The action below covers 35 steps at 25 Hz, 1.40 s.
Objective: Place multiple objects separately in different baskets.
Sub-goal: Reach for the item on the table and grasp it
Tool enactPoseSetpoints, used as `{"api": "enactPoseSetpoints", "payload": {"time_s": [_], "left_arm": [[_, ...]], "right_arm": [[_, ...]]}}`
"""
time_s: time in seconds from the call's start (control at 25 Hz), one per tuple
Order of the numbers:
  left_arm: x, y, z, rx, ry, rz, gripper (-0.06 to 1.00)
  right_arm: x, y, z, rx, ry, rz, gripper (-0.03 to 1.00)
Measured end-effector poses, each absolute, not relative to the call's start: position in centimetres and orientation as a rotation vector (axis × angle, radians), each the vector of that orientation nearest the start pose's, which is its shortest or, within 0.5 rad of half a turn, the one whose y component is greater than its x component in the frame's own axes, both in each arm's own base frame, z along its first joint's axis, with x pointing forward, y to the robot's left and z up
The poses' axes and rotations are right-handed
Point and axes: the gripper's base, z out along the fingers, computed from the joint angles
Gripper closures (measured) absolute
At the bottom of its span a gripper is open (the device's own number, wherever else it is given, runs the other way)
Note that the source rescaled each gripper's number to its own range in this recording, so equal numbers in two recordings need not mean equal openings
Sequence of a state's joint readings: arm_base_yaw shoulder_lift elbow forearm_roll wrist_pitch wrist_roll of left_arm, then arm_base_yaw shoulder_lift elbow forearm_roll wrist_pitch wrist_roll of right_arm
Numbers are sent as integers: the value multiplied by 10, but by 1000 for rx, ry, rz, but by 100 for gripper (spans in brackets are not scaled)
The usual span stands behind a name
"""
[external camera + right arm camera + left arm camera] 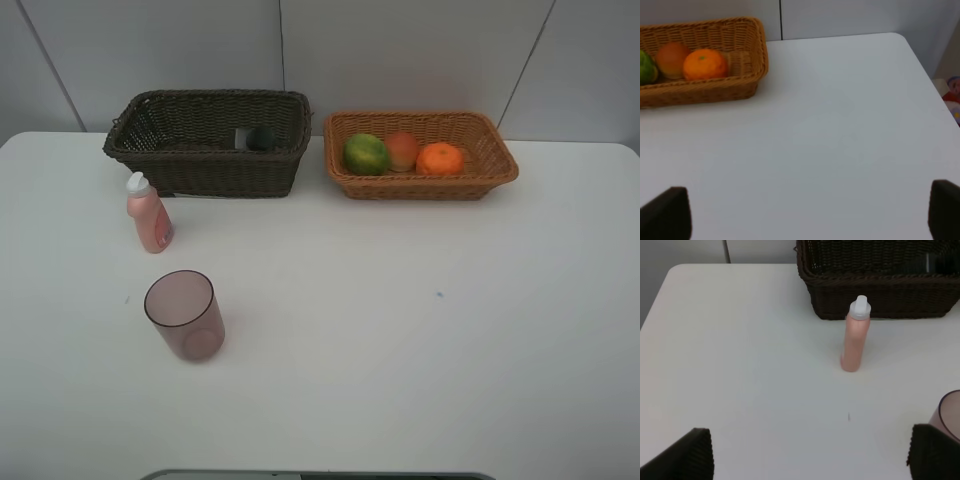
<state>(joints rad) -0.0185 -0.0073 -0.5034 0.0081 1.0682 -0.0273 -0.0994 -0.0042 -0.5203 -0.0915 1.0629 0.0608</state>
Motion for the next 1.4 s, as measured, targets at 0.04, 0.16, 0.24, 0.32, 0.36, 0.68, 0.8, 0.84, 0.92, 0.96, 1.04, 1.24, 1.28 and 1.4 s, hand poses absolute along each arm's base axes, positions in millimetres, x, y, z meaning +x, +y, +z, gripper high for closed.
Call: {"api": "enactPoseSetpoints", "payload": {"time_s": [0.04, 0.16, 0.24, 0.32, 0.36, 0.68, 0.8, 0.84, 0.92, 0.96, 1.04, 1.24, 1.28, 1.4], "left_arm": [[-7, 1, 278, -9, 2041, -19, -5], [-7, 1, 278, -9, 2041, -19, -5], [-7, 1, 278, -9, 2041, -19, -5], [-7, 1, 278, -9, 2041, -19, -5], [-7, 1, 278, -9, 2041, -19, -5], [-7, 1, 278, -9, 2041, -19, -5], [-7, 1, 278, -9, 2041, -19, -5], [-7, 1, 278, -9, 2041, -19, -5], [-7, 1, 278, -9, 2041, -19, -5], [-7, 1, 278, -9, 2041, -19, -5], [-7, 1, 278, -9, 2041, -19, -5], [-7, 1, 278, -9, 2041, -19, -5], [-7, 1, 278, -9, 2041, -19, -5], [-7, 1, 278, -9, 2041, -19, -5]], "right_arm": [[-9, -6, 283, 164, 2015, -136, -3], [-9, -6, 283, 154, 2016, -142, -3], [-9, -6, 283, 154, 2016, -142, -3], [-9, -6, 283, 151, 2016, -144, -3], [-9, -6, 283, 150, 2016, -144, -3], [-9, -6, 283, 74, 2022, -193, -3], [-9, -6, 283, 72, 2022, -195, -3], [-9, -6, 283, 71, 2022, -195, -3], [-9, -6, 283, 69, 2022, -197, -3], [-9, -6, 283, 69, 2022, -197, -3], [-9, -6, 283, 69, 2022, -197, -3], [-9, -6, 283, 67, 2022, -197, -3], [-9, -6, 283, 67, 2022, -197, -3], [-9, -6, 283, 67, 2022, -197, -3]]}}
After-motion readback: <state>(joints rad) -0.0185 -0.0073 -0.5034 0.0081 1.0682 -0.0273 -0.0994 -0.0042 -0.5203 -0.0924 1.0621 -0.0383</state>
